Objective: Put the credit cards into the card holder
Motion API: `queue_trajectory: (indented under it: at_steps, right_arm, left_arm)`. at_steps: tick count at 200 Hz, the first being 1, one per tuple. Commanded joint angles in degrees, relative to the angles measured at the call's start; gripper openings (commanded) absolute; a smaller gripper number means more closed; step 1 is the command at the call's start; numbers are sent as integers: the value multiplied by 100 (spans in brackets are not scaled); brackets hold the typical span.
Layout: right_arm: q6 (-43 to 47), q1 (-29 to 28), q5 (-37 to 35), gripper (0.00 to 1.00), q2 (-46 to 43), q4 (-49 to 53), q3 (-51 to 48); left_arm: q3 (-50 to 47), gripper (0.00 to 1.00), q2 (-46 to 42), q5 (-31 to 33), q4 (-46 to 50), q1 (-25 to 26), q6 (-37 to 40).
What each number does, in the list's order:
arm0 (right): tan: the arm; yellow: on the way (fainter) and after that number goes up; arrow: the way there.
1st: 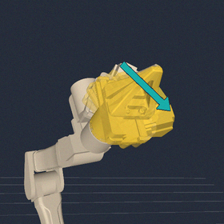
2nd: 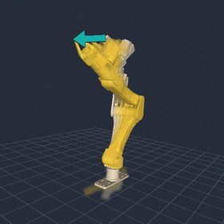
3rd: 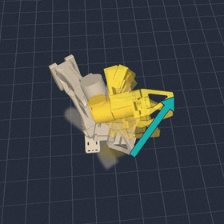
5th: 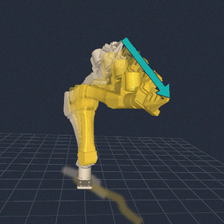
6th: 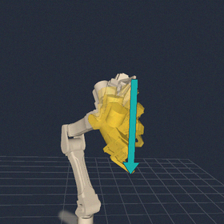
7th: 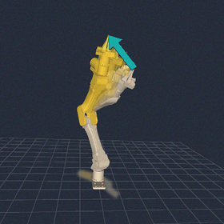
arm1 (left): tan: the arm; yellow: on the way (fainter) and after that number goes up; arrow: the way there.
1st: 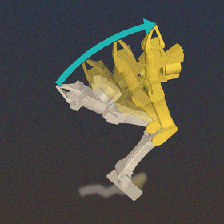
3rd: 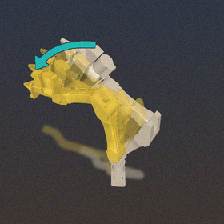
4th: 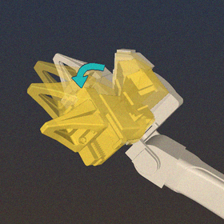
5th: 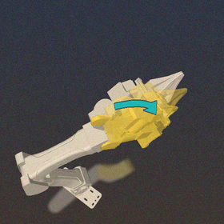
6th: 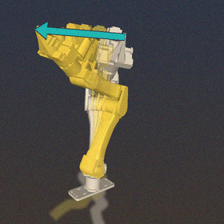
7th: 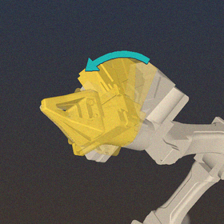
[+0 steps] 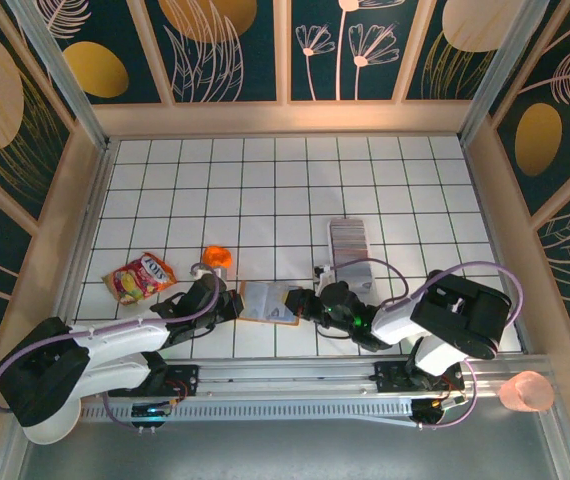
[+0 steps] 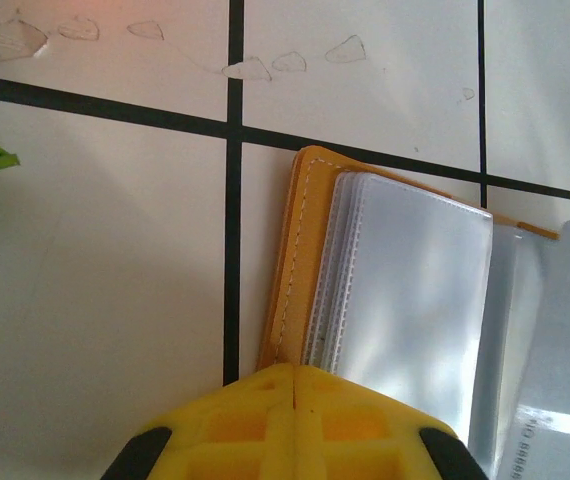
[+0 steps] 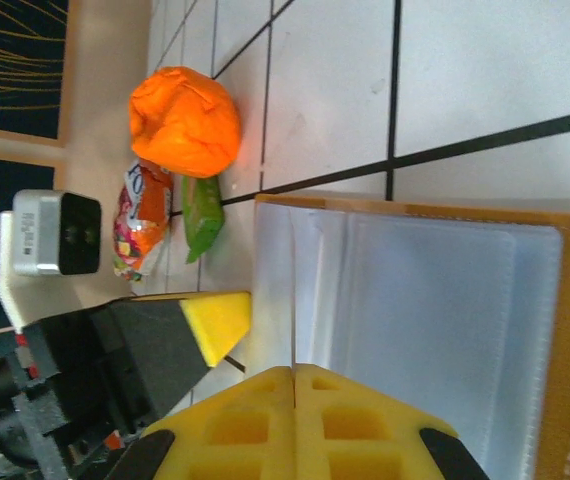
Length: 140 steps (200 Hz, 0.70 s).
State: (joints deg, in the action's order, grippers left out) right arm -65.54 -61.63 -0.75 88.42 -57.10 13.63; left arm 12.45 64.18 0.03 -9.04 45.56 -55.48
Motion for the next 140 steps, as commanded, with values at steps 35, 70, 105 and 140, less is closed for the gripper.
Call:
queue_trajectory:
  at_steps: [35, 70, 105, 140]
  right_arm:
    - [-57, -78, -195, 0, 226, -62, 132]
    - [-166, -79, -303, 0, 262, -4, 66]
    - [-434, -77, -189, 0, 605, -789, -53]
    - [-561, -79, -196, 0, 716, -1048, -130]
  left_arm:
    - [-41, 1, 109, -160, 419, 41, 73]
    - [-45, 0, 86, -146, 440, 40, 62]
    - [-49, 0, 86, -148, 438, 40, 61]
    - [-41, 0, 77, -145, 455, 41, 73]
